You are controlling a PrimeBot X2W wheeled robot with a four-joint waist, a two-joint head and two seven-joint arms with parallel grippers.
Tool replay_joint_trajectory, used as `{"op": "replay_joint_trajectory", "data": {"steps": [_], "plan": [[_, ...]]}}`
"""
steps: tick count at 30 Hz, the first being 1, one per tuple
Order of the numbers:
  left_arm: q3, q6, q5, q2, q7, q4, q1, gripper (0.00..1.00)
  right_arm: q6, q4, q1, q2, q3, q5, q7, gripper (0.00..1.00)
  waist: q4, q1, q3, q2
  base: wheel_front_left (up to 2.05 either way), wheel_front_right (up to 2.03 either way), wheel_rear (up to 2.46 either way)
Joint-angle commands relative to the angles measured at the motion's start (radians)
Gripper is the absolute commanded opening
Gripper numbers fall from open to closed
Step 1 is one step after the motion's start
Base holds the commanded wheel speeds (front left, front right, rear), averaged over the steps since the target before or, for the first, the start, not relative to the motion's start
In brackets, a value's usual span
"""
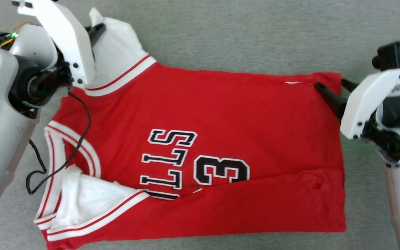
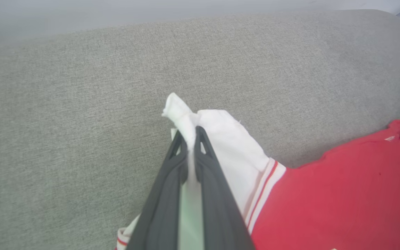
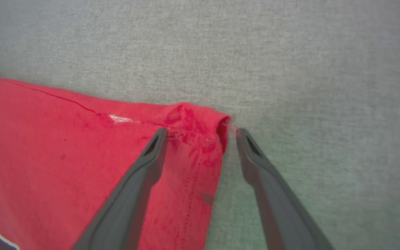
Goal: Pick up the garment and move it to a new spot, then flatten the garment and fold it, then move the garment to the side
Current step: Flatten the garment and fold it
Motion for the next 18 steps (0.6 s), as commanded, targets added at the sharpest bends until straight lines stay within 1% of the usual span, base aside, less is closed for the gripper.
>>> {"op": "replay_joint_trajectory", "data": {"steps": [1,4,7,8,9,10,13,16,18], "plan": [[0.0,-0.003,0.006,-0.005,-0.013,-0.013,-0.008,0.0,-0.001,0.034,-0.039,-0.001,-0.002,-0.003,0.016,1.0,0.032,-0.0001,0.019,0.0,0.0,0.0,0.0],[0.0,-0.008,0.009,-0.01,-0.03,-0.042,0.002,0.0,-0.001,0.109,-0.08,-0.01,0.003,-0.012,0.06,1.0,0.049,-0.0001,0.029,0.0,0.0,0.0,0.0],[-0.001,-0.009,0.007,-0.01,-0.043,-0.06,0.018,0.0,-0.001,0.199,-0.085,-0.008,0.025,-0.014,0.142,1.0,0.06,-0.0001,0.033,0.0,0.0,0.0,0.0],[0.001,-0.009,0.003,-0.011,-0.045,-0.063,0.023,0.0,-0.001,0.221,-0.084,0.0,0.029,-0.009,0.168,0.49,0.061,-0.0001,0.033,0.0,0.0,0.0,0.0],[0.003,-0.011,-0.002,-0.013,-0.049,-0.064,0.028,0.0,-0.001,0.236,-0.083,0.003,0.038,-0.005,0.191,0.27,0.063,-0.0001,0.032,0.0,0.0,0.0,0.0],[0.004,-0.012,-0.004,-0.014,-0.052,-0.065,0.033,0.0,-0.001,0.249,-0.083,0.004,0.039,0.0,0.21,0.0,0.064,-0.0001,0.031,0.0,0.0,0.0,0.0],[0.007,-0.012,-0.011,-0.013,-0.06,-0.066,0.047,0.0,-0.001,0.253,-0.1,-0.003,0.043,0.01,0.224,0.0,0.065,-0.0001,0.028,0.0,0.0,0.0,0.0],[0.02,-0.007,-0.021,-0.012,-0.086,-0.064,0.068,0.0,-0.001,0.208,-0.129,-0.026,0.042,0.013,0.178,0.0,0.064,-0.0001,0.011,0.0,0.0,0.0,0.0],[0.033,-0.007,-0.028,-0.002,-0.111,-0.069,0.092,0.0,-0.001,0.165,-0.141,-0.045,0.053,0.008,0.144,0.0,0.059,-0.0001,-0.008,0.0,0.0,0.0,0.0]]}}
